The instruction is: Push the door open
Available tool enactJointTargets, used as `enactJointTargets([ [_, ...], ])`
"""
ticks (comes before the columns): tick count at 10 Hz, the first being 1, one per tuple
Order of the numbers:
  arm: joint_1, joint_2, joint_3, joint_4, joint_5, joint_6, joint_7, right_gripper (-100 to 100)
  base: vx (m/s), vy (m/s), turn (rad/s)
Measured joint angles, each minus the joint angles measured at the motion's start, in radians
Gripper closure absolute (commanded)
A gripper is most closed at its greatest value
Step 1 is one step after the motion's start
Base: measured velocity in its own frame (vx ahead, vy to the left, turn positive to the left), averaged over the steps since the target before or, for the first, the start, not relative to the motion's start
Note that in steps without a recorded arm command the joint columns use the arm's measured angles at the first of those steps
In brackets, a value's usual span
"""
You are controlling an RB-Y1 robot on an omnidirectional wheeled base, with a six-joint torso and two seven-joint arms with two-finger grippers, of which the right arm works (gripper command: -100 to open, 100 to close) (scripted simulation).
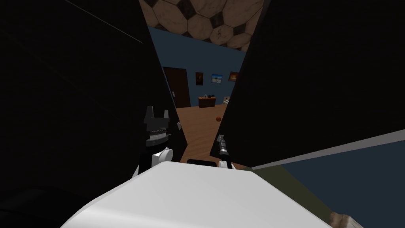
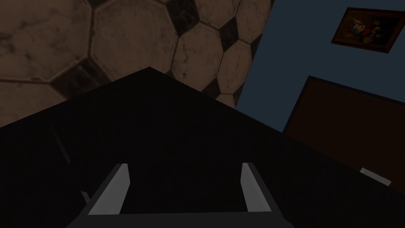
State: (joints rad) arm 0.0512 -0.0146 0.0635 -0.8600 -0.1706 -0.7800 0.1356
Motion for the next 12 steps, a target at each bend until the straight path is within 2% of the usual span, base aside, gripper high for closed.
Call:
enactJointTargets([
  [4, 0.001, 0.000, 0.000, 0.002, 0.000, 0.002, 0.000, 100, -0.014, 0.001, 0.000],
  [7, 0.010, -0.004, -0.005, 0.002, -0.003, 0.014, 0.009, 100, 0.176, 0.002, -0.040],
  [8, 0.019, -0.009, -0.009, -0.014, -0.006, 0.023, 0.011, 100, 0.266, -0.038, -0.045],
  [9, 0.005, -0.014, -0.015, 0.006, -0.010, 0.015, 0.011, 100, 0.214, -0.032, -0.022],
  [10, 0.004, -0.017, -0.023, -0.011, -0.013, 0.023, 0.017, 100, 0.181, -0.012, -0.043],
  [11, -0.013, -0.025, -0.033, 0.006, -0.017, 0.012, 0.019, 100, 0.179, -0.040, -0.163],
  [12, -0.015, -0.028, -0.051, 0.009, -0.024, 0.002, 0.028, 100, 0.215, -0.076, -0.190],
])
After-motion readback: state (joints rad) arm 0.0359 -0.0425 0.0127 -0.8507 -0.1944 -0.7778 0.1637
